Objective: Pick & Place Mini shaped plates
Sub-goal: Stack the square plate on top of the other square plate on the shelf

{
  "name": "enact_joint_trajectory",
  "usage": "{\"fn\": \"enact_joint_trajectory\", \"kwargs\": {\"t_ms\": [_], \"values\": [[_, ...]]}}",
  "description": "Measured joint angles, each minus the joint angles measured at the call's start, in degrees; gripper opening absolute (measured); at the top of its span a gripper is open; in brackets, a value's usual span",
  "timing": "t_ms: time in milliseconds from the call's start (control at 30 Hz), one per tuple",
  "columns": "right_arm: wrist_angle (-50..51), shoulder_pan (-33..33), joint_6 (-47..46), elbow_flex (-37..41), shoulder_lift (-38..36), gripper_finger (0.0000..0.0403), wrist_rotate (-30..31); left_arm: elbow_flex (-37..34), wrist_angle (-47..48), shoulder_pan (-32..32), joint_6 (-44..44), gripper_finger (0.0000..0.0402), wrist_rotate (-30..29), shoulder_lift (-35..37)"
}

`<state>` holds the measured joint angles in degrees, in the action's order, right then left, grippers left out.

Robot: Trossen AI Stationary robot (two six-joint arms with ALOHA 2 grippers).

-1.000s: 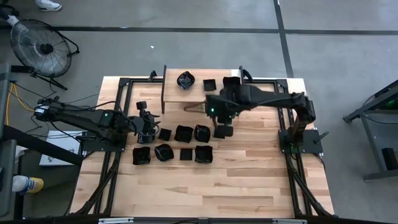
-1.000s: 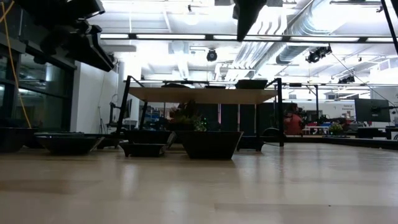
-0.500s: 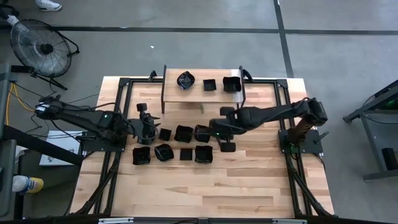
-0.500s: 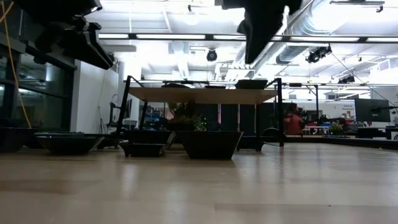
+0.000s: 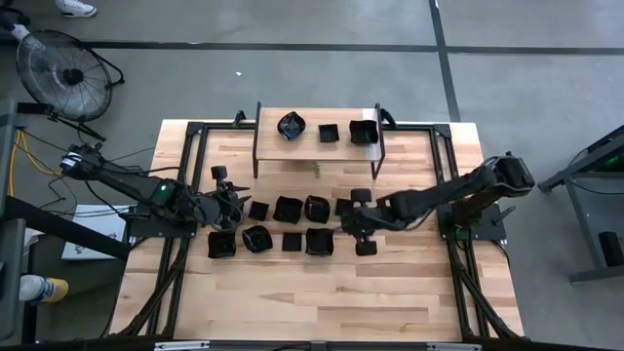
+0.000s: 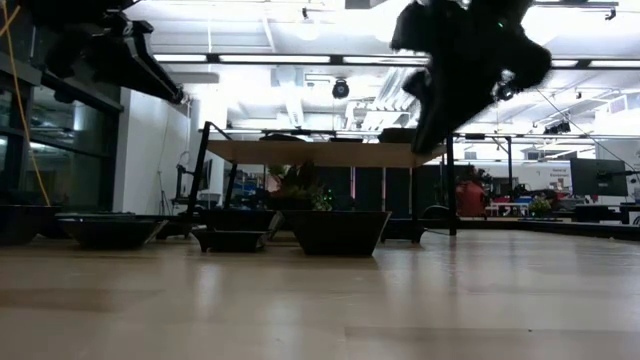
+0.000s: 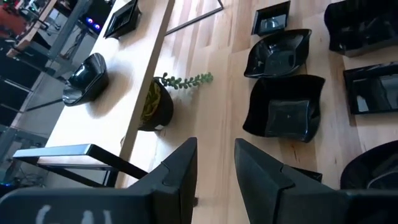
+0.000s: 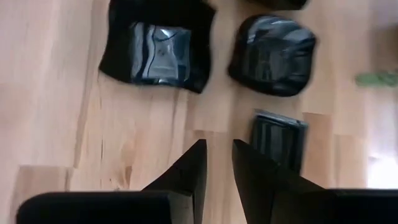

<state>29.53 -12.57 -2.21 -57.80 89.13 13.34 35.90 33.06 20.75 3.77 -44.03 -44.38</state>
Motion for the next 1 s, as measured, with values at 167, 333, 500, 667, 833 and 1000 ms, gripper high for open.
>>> {"fn": "enact_joint_trajectory", "kwargs": {"t_ms": [167, 333, 500, 667, 833, 1000], "values": [[-9.5, -1.5, 4.6, 6.9, 0.0, 0.0071, 4.0, 0.0, 0.0, -0.1, -0.1, 0.0103, 0.0, 0.0], [-12.7, -1.5, 5.3, 9.9, 0.0, 0.0072, 7.4, 0.0, 0.0, -0.1, -0.1, 0.0103, 0.0, 0.0], [-14.7, -1.3, 5.3, 11.7, 0.0, 0.0072, 6.2, 0.0, 0.0, -0.1, -0.1, 0.0103, -0.2, 0.0], [-15.1, -1.2, 4.7, 11.9, 0.1, 0.0074, 6.1, 0.0, 0.0, -0.1, -0.1, 0.0103, -0.3, 0.0], [-15.3, 0.0, 2.3, 11.9, 0.1, 0.0116, 5.5, 0.0, 0.0, -0.1, -0.1, 0.0103, -0.4, 0.0], [-16.4, 1.0, 2.4, 11.9, 0.1, 0.0168, 5.6, 0.0, 0.0, -0.1, -0.1, 0.0103, -0.5, 0.0]]}}
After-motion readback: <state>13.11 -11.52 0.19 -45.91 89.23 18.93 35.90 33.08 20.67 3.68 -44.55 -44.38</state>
